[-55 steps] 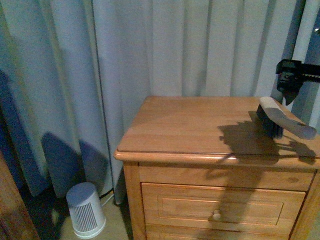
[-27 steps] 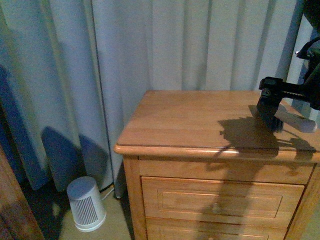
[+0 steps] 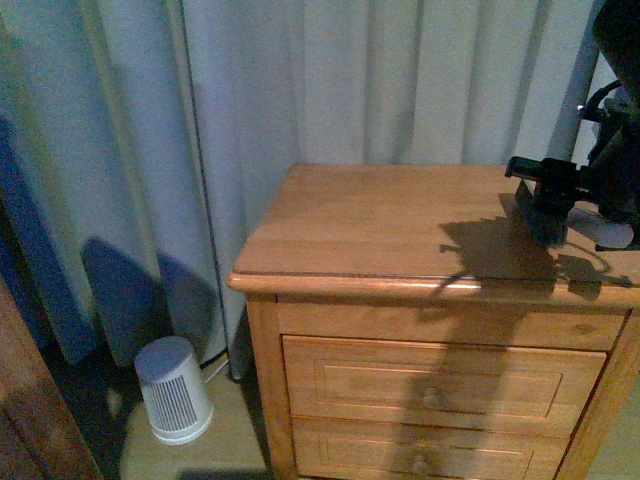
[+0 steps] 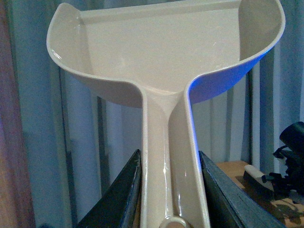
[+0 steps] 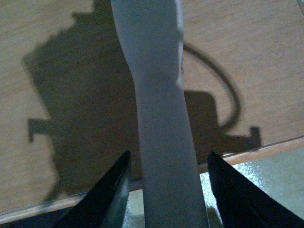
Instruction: Clean up trash
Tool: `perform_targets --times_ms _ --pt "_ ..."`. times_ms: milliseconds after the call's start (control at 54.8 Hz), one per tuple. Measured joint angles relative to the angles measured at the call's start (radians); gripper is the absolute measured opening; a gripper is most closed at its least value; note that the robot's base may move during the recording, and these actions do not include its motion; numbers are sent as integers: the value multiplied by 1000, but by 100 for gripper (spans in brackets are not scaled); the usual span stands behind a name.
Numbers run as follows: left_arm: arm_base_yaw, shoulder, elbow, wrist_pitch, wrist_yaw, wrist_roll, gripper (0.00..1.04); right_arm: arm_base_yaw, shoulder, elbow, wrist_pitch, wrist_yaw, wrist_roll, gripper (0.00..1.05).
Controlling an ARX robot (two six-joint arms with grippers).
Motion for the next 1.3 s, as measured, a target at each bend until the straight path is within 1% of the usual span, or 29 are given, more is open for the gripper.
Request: perform_targets --times_ms 146,219,365,474,602,712,803,894,985,1095,1186,1296 --pt "0 0 0 0 0 0 29 -7 0 -1 15 -9 -2 28" --pt "0 0 0 0 0 0 29 -9 0 -6 24 -12 -4 22" --pt "0 0 0 0 0 0 29 -9 -7 -29 46 -19 -7 21" --pt "0 0 0 0 0 0 29 -8 -29 -68 95 -13 -27 21" --pt "0 0 0 0 0 0 29 2 -91 -152 203 30 -97 21" --pt "0 0 0 0 0 0 29 15 -191 -261 352 61 -193 21" --pt "0 0 0 0 0 0 29 30 -313 -365 476 70 -276 21" --pt "0 0 0 0 0 0 29 42 -432 -452 560 79 -338 21" --pt "0 0 0 0 0 0 29 60 -633 -587 645 98 -412 21" --pt "0 0 0 0 0 0 29 100 -870 -735 746 172 -501 21" --pt "0 0 0 0 0 0 29 153 -1043 -817 775 235 -555 21" --pt "0 0 0 0 0 0 29 195 -1144 -866 783 290 -587 21"
